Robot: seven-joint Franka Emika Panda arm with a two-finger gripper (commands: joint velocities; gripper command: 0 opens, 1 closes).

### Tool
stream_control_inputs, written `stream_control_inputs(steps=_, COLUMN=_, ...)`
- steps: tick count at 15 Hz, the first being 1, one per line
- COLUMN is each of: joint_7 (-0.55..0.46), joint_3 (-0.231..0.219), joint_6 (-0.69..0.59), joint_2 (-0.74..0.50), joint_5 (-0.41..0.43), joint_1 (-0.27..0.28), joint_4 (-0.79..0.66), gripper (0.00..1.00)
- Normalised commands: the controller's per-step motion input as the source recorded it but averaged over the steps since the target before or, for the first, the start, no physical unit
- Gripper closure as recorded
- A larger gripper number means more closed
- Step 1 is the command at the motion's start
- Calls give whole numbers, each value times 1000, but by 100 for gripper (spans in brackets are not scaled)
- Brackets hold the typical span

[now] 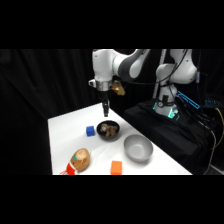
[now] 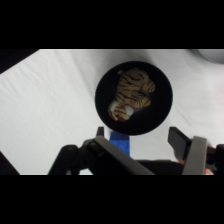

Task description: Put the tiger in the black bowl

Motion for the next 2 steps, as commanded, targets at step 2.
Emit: stream_control_inputs(steps=2, joint_7=-321, joint_3=136, joint_6=-360, joint_2=-367, joint_5=151, joint_1=-80, joint_4=24, gripper=0)
